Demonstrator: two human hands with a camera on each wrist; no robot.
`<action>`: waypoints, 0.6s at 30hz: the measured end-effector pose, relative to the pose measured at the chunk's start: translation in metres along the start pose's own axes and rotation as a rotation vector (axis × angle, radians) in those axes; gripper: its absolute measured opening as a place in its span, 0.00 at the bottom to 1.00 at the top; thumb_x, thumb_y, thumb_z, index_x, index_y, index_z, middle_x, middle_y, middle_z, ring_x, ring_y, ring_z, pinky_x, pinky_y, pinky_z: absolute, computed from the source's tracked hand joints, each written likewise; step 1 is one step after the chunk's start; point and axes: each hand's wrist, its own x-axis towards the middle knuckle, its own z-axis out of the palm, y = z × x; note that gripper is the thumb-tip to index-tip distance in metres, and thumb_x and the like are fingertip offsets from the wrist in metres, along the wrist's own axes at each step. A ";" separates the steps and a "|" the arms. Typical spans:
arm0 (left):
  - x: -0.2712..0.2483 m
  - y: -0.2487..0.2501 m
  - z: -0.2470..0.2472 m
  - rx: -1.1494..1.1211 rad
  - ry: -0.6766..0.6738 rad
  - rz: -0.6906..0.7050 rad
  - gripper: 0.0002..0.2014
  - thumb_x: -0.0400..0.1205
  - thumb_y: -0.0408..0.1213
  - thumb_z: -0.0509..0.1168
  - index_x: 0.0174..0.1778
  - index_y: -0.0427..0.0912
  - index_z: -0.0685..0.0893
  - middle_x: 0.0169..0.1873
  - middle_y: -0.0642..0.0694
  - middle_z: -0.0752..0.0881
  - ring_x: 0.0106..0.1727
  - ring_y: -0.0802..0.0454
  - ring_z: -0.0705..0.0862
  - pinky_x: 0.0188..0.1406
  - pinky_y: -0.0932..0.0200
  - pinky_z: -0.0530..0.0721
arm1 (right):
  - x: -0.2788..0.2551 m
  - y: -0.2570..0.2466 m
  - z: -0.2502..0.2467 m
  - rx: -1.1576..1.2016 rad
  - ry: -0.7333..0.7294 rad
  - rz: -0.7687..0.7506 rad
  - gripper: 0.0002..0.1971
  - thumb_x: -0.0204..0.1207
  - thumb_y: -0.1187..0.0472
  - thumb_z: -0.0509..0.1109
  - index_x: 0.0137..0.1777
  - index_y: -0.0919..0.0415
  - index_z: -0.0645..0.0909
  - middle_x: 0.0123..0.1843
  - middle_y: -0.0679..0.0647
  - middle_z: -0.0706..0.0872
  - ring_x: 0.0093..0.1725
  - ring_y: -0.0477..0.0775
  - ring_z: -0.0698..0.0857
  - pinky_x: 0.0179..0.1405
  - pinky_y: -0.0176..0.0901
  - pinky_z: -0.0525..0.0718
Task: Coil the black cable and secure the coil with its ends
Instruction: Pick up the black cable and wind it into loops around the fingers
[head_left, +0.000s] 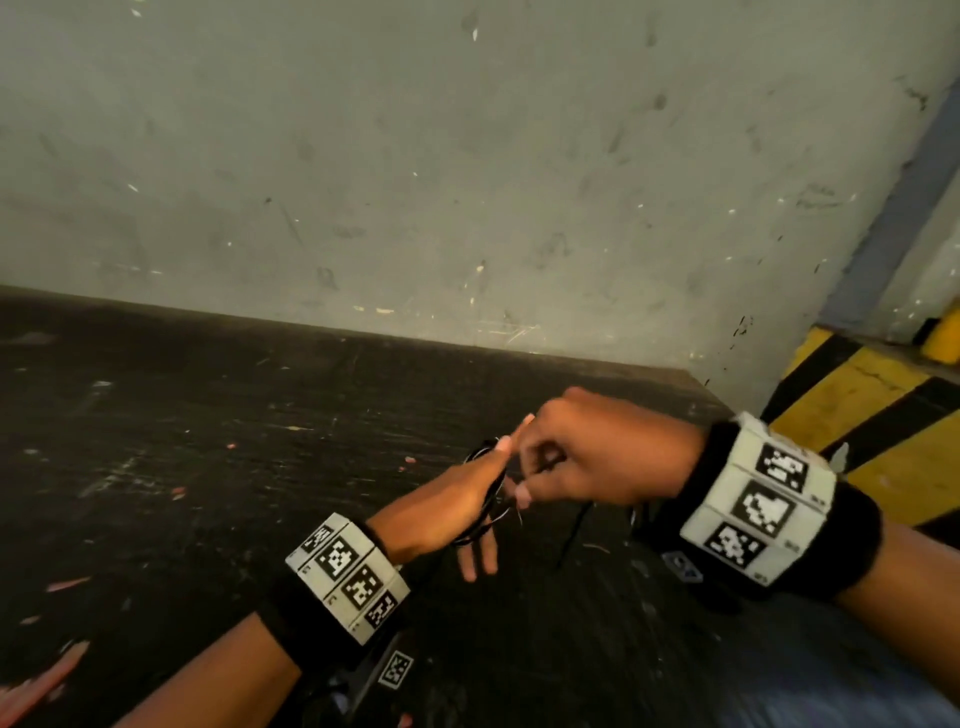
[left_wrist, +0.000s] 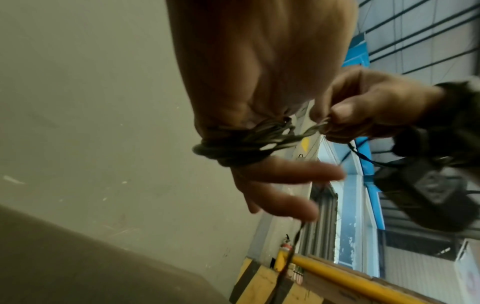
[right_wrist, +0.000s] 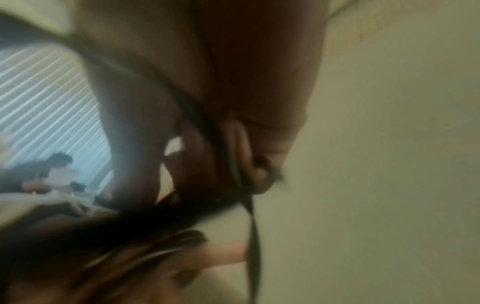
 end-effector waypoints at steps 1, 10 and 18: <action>-0.001 0.002 0.000 0.033 -0.022 -0.051 0.36 0.81 0.63 0.35 0.69 0.43 0.73 0.34 0.48 0.87 0.21 0.51 0.84 0.19 0.60 0.83 | -0.001 0.005 -0.008 -0.026 0.011 0.005 0.09 0.71 0.51 0.74 0.35 0.55 0.83 0.27 0.45 0.80 0.26 0.39 0.76 0.27 0.32 0.72; -0.030 0.011 -0.010 -0.232 -0.431 0.089 0.27 0.77 0.67 0.44 0.74 0.77 0.58 0.60 0.32 0.82 0.26 0.50 0.83 0.11 0.65 0.79 | -0.007 0.063 -0.036 0.061 0.176 0.002 0.15 0.70 0.51 0.74 0.25 0.56 0.82 0.20 0.51 0.77 0.21 0.46 0.70 0.23 0.39 0.66; -0.026 0.042 -0.018 -1.072 -0.737 0.468 0.26 0.84 0.58 0.49 0.80 0.62 0.59 0.72 0.26 0.73 0.46 0.30 0.89 0.28 0.45 0.91 | 0.015 0.055 0.057 0.319 0.478 -0.008 0.18 0.75 0.44 0.59 0.40 0.56 0.82 0.33 0.58 0.89 0.31 0.51 0.86 0.33 0.46 0.82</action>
